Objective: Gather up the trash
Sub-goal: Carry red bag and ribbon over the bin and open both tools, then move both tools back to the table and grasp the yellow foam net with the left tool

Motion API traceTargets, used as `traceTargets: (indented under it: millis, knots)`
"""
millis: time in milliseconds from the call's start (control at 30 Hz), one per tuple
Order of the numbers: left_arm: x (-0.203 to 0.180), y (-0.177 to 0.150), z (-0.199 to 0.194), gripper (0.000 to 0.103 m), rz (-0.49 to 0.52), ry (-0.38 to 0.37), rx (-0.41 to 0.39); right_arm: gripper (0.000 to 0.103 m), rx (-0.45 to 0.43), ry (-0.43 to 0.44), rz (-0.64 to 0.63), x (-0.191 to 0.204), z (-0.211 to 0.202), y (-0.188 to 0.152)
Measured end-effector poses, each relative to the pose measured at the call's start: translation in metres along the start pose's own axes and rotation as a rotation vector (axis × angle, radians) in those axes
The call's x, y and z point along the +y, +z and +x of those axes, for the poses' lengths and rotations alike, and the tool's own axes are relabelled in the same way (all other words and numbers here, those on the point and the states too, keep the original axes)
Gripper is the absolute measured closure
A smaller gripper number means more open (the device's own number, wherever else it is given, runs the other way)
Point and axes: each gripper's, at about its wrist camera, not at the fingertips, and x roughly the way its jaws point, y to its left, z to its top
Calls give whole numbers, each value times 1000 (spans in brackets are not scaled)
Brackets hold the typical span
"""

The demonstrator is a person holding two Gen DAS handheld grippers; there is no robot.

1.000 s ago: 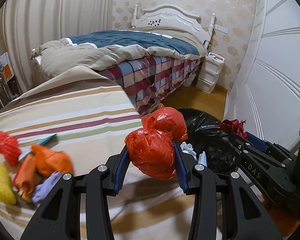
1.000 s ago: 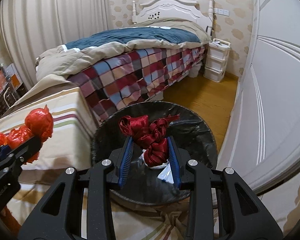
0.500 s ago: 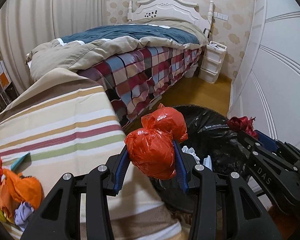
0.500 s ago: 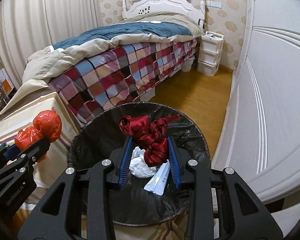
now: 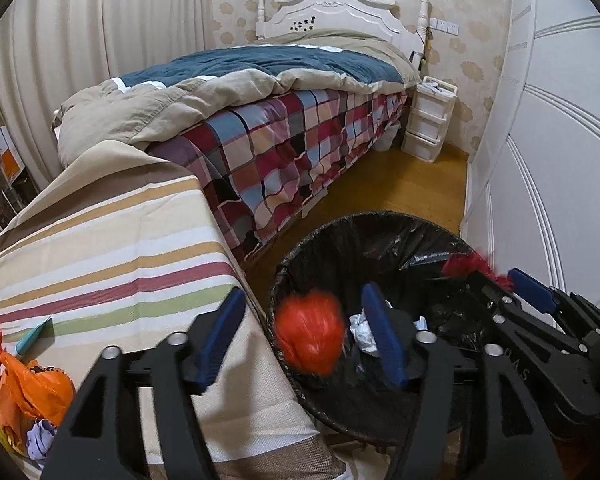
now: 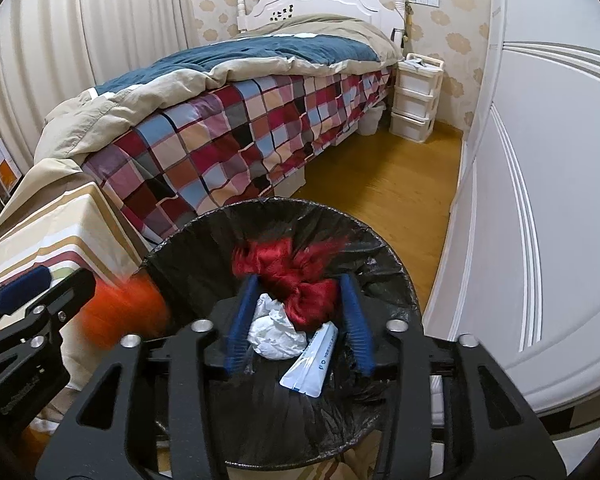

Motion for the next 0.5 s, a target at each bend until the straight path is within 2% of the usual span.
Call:
traceTargets:
  millis: [67, 133, 500]
  knots:
    - [-1, 0, -1, 30, 6, 5, -8, 52, -5, -7, 1, 0, -1, 0]
    - [-1, 0, -3, 27, 6, 14, -18, 48, -13, -13, 2, -1, -4, 0]
    - [20, -8, -24, 20, -18, 72, -43, 28, -51, -30, 6, 2, -27, -1]
